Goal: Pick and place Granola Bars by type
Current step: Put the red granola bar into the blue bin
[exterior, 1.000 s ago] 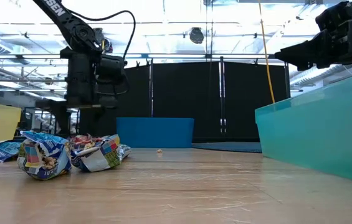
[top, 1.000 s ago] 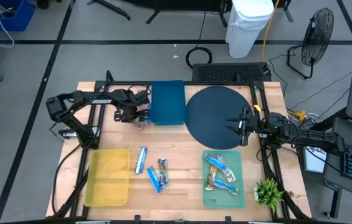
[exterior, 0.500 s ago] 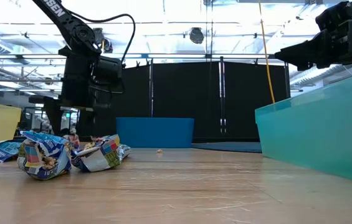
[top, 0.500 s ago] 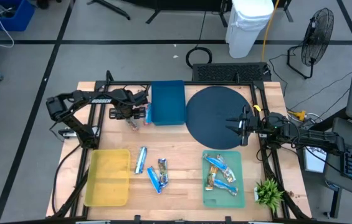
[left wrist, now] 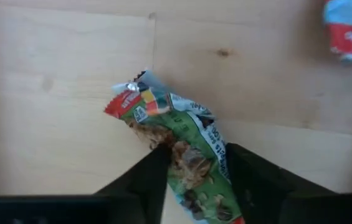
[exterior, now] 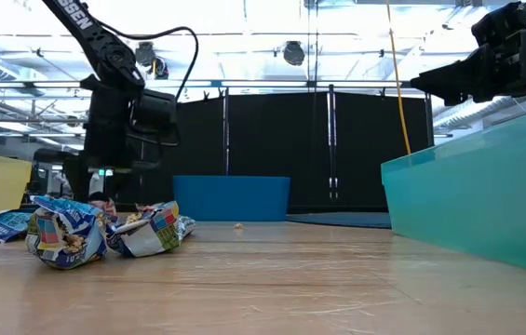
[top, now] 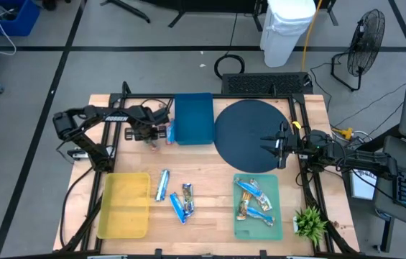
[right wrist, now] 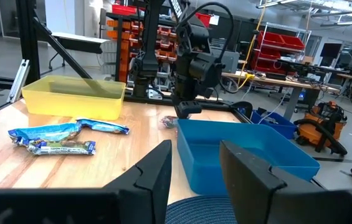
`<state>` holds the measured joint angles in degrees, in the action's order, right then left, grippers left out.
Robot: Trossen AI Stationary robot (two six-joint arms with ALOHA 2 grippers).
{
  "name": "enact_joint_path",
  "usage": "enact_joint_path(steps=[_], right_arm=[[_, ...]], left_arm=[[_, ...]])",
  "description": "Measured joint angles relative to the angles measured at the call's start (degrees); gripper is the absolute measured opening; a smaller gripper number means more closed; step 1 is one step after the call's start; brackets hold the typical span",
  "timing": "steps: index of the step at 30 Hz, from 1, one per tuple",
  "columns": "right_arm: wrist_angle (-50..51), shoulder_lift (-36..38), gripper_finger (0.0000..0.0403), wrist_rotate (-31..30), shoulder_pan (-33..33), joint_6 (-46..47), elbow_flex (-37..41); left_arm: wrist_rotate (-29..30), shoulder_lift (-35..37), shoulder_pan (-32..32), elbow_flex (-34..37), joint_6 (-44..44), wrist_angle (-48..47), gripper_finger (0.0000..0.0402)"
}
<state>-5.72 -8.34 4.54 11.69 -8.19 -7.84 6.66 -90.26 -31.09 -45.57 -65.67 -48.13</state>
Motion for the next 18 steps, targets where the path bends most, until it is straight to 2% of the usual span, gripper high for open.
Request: enact_joint_path(steps=[8,11,18], right_arm=[[-0.01,0.0,0.0125,0.0,0.0,0.01,0.0],[0.0,0.0,0.0125,0.0,0.0,0.01,0.0],[-0.01,0.0,0.0125,0.0,-0.01,0.0,0.0]], left_arm=[[1.19,0.0,-0.04,0.64,2.69,2.15,0.005],[3.35,0.0,-0.01,0.62,4.46,4.33,0.0014],[7.71,0.05,1.15,0.36,9.66,5.11,0.0008]])
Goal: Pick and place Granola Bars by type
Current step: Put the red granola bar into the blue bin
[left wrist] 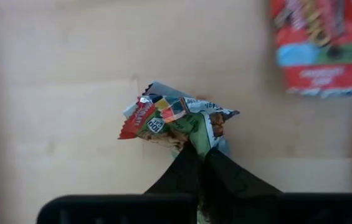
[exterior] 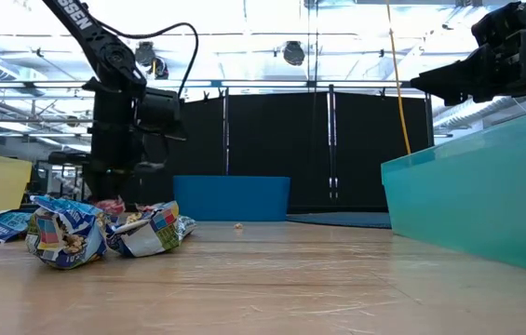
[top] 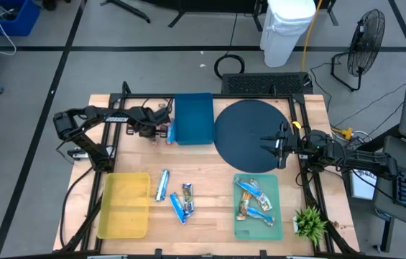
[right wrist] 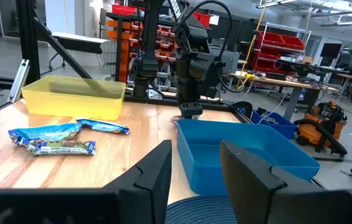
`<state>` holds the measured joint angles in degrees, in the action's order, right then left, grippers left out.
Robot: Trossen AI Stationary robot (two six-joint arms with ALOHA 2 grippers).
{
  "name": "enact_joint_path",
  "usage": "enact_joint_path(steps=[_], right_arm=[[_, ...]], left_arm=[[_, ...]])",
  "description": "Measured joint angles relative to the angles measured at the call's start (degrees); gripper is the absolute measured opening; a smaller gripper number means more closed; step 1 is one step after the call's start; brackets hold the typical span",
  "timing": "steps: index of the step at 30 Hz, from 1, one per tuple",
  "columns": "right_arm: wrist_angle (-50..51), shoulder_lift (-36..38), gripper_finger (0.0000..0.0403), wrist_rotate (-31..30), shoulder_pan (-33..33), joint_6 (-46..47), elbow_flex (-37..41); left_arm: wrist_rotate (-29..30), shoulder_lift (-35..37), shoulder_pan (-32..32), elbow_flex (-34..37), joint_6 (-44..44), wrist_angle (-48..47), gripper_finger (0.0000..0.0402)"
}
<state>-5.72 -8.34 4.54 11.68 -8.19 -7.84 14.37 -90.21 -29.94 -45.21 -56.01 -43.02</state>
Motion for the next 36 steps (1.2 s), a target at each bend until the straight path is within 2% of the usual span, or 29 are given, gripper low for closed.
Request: enact_joint_path(steps=[10,13,16,20,23,25,29,32,36], right_arm=[[0.0,0.0,0.0125,0.0,0.01,0.0,0.0],[0.01,0.0,0.0125,0.0,0.01,0.01,0.0],[0.01,0.0,0.0125,0.0,0.01,0.0,0.0],[0.0,0.02,0.0125,0.0,0.01,0.01,0.0],[0.0,0.02,0.0125,0.0,0.02,-0.01,0.0],[0.01,0.0,0.0125,0.0,0.0,0.01,0.0],[0.01,0.02,0.0125,0.01,0.02,0.01,0.0],[0.01,0.01,0.0125,0.0,0.01,0.01,0.0],[0.01,0.02,0.0125,0.0,0.0,0.01,0.0]], left_arm=[[15.09,7.94,5.46,-0.09,2.77,1.23,0.0006],[18.09,11.6,7.41,-0.11,6.7,5.93,0.0005],[18.59,14.78,8.99,-0.11,14.54,14.54,0.0006],[14.38,16.9,10.61,-0.17,30.42,27.93,0.0005],[9.32,16.79,11.07,-0.2,44.83,36.95,0.0006],[7.3,15.78,11.0,-0.22,51.04,43.25,0.0007],[2.03,13.75,9.46,-0.22,56.27,50.58,0.0005],[-1.96,11.59,7.56,-0.29,56.25,52.25,0.0007],[-3.93,7.91,5.71,-0.22,55.05,54.54,0.0015]])
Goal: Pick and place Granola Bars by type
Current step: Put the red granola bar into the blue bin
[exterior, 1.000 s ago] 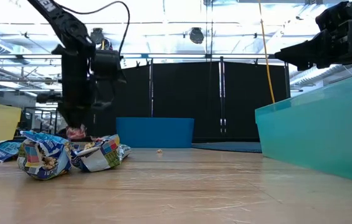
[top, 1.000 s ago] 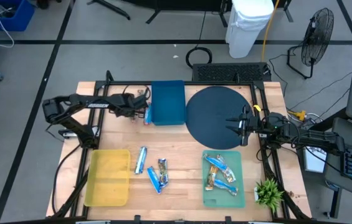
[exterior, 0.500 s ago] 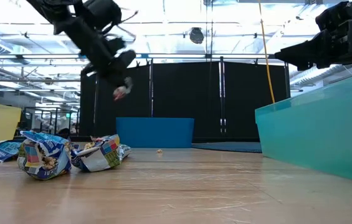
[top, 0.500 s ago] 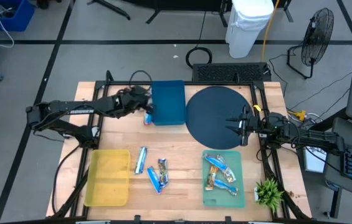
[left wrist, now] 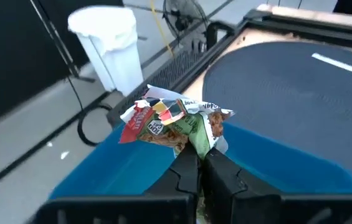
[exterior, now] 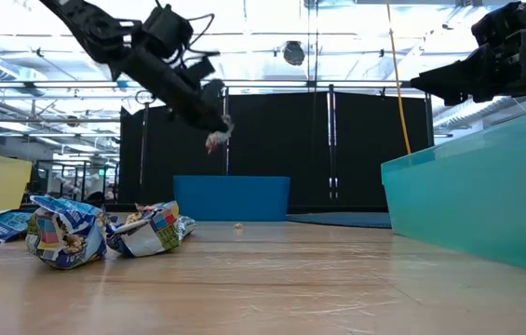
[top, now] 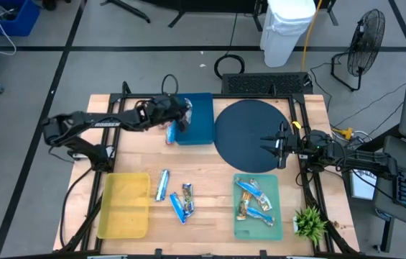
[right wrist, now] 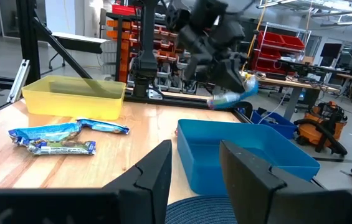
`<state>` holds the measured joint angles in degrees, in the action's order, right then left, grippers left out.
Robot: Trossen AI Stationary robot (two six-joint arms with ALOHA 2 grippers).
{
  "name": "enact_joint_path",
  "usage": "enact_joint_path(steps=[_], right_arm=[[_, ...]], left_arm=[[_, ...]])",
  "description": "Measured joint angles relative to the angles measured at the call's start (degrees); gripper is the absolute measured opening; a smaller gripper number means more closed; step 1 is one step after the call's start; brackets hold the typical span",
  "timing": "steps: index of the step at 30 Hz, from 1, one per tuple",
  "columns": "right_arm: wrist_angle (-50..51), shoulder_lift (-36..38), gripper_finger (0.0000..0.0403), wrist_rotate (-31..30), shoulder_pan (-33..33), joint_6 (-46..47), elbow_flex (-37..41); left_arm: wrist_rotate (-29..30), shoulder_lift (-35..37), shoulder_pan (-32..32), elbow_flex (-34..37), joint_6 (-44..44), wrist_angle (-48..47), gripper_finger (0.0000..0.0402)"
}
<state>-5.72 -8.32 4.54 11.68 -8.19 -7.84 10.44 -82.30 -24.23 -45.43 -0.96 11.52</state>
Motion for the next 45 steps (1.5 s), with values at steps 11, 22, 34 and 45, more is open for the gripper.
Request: enact_joint_path(steps=[11,22,34,45], right_arm=[[0.0,0.0,0.0125,0.0,0.02,-0.02,0.0],[0.0,-0.01,0.0125,0.0,0.01,-0.01,0.0],[0.0,0.0,0.0125,0.0,0.02,0.0,0.0],[0.0,0.0,0.0125,0.0,0.02,0.0,0.0]], left_arm=[[-2.96,-7.34,-2.95,0.0,-13.03,0.6,0.0007],[-1.97,-9.34,-1.68,0.0,-14.41,0.84,0.0031],[-1.93,-9.34,-1.59,0.0,-17.75,0.76,0.0041],[-4.68,-7.51,-1.53,0.02,-19.31,0.09,0.0154]])
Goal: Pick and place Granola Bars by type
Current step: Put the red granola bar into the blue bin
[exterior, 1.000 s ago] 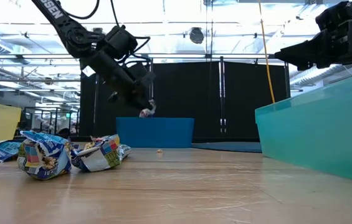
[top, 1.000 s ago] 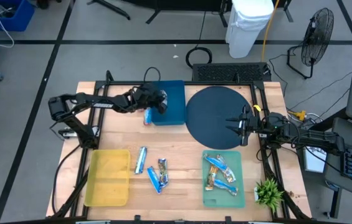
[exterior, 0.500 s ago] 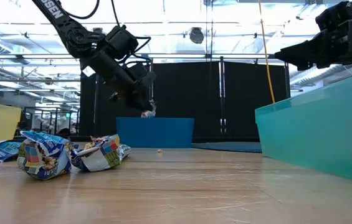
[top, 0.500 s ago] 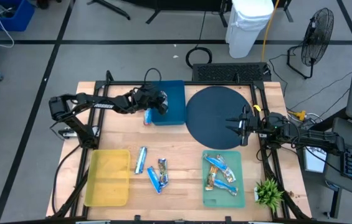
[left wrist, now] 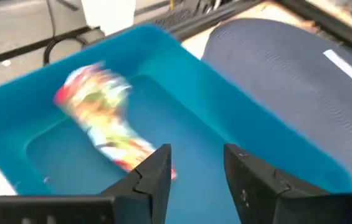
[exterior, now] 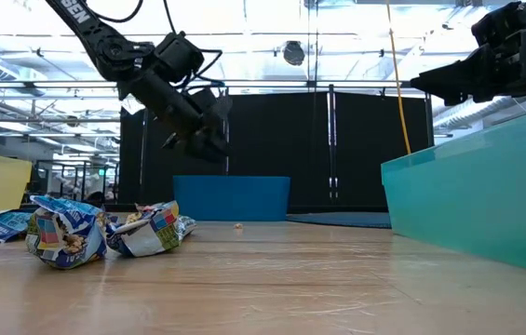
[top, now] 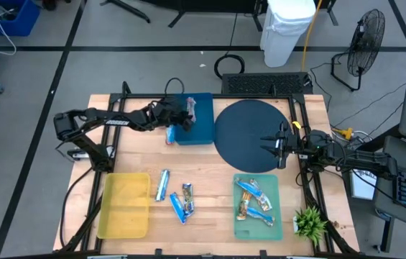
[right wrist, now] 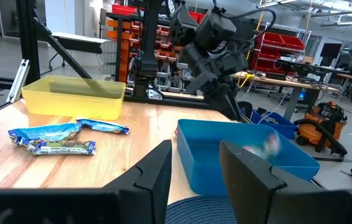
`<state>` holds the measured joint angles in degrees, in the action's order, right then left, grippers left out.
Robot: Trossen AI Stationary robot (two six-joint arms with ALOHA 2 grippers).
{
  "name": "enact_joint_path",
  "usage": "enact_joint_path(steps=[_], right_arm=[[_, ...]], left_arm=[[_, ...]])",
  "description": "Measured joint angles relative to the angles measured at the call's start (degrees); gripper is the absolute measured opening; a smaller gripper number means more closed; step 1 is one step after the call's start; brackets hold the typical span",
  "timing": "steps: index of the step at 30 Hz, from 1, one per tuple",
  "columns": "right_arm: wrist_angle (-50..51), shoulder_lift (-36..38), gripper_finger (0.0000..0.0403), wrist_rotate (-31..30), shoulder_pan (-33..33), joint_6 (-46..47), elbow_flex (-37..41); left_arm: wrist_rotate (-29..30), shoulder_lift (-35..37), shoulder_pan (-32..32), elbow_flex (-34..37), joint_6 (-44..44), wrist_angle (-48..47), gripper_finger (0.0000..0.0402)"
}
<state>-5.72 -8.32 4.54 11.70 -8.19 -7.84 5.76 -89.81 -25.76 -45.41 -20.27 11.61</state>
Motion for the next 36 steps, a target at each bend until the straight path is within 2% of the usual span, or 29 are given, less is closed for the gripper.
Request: enact_joint_path(steps=[3,6,12,16,26,36], right_arm=[[0.0,0.0,0.0125,0.0,0.0,0.0,0.0],[0.0,0.0,0.0125,0.0,-0.02,-0.01,0.0],[0.0,0.0,0.0125,0.0,-0.02,0.0,0.0],[0.0,-0.01,0.0125,0.0,0.0,-0.01,0.0],[0.0,0.0,0.0125,0.0,-0.02,0.0,0.0],[0.0,-0.02,0.0125,0.0,-0.01,-0.01,0.0]], left_arm=[[-0.28,2.46,0.03,0.01,0.04,-3.7,0.0162],[2.59,5.26,0.03,-0.04,-1.29,-9.38,0.0163],[12.37,8.45,0.03,-0.02,-14.5,-26.17,0.0163],[15.25,8.36,-0.42,0.01,-19.46,-32.99,0.0163],[17.25,8.07,-2.51,0.01,-23.29,-36.39,0.0163],[15.13,1.66,-4.84,0.02,-23.84,-36.33,0.0163]])
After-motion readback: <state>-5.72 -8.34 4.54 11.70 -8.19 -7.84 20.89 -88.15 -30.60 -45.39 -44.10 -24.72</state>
